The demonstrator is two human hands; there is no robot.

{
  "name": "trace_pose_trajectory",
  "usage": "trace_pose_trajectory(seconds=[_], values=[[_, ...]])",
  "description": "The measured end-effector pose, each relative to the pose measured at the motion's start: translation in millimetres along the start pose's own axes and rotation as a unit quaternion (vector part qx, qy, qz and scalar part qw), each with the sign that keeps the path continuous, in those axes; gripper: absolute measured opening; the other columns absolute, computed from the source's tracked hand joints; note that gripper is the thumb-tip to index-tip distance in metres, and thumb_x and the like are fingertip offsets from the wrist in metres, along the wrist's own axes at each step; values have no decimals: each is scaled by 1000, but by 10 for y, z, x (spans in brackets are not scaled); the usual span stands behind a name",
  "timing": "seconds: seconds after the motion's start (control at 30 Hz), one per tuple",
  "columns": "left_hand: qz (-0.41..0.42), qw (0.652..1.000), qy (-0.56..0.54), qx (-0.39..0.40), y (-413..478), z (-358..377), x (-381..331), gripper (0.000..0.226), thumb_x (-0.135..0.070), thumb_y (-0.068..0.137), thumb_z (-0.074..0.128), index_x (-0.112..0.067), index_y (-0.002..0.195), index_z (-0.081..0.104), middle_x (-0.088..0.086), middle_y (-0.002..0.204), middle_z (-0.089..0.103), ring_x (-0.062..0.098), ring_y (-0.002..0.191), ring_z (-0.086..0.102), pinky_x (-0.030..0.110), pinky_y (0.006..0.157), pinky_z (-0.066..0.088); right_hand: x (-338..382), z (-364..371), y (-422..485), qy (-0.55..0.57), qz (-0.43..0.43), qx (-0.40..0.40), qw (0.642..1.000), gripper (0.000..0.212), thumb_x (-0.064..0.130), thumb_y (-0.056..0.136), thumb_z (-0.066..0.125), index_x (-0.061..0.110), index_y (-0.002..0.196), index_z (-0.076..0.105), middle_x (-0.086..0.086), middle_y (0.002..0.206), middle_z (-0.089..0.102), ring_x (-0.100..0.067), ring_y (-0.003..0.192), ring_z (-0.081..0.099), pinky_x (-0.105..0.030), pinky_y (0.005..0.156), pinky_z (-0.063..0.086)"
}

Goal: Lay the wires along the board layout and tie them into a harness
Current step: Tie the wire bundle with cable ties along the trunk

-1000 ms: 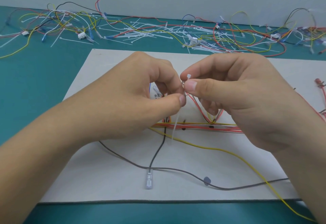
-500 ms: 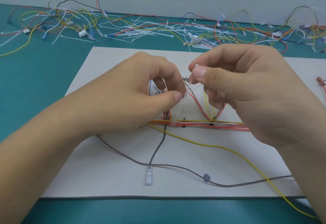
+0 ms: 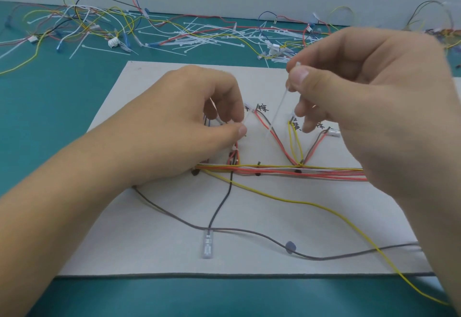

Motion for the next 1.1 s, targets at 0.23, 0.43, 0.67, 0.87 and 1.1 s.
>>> trace_pose_trajectory(seconds=[0.23,0.43,0.67,0.87,1.1], values=[[31,999,19,33,-13,20,-57,24,-15,88,67,-37,81,75,-13,91,64,5,92,61,25,73,41,-9,155,-16,-79,-43,-10,996,11,8,89,69,16,83,73,-2,73,71,-22,61,67,-45,55,56],[28,997,11,74,-41,33,-95,32,-18,83,54,-38,73,78,-17,101,59,1,95,57,18,77,42,-99,157,25,-137,-23,-12,990,13,14,87,69,25,80,72,9,66,67,-19,64,69,-44,61,59],[44,992,10,116,-68,61,-142,26,-26,74,55,-37,74,79,-18,103,60,-3,99,57,5,82,38,-154,170,29,-155,-2,1,988,14,11,87,71,22,79,73,6,67,70,-14,66,71,-42,64,61],[45,990,13,131,-67,93,-154,14,-48,70,73,-35,73,77,-16,100,60,2,99,59,26,90,46,-202,213,8,-178,8,19,984,13,13,86,71,23,77,72,6,65,71,-12,65,71,-40,66,61],[60,992,7,109,-71,82,-193,17,-32,74,88,-36,75,72,-12,101,58,9,101,56,37,89,46,-241,222,12,-198,25,24,980,11,15,85,71,22,77,73,4,65,71,-11,65,71,-39,66,61]])
Point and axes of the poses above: each hand's wrist, its own y-axis towards the middle knuckle, its own z-axis out of the palm, x = y × z, the point moved 2 cm from there along y, towards the middle knuckle
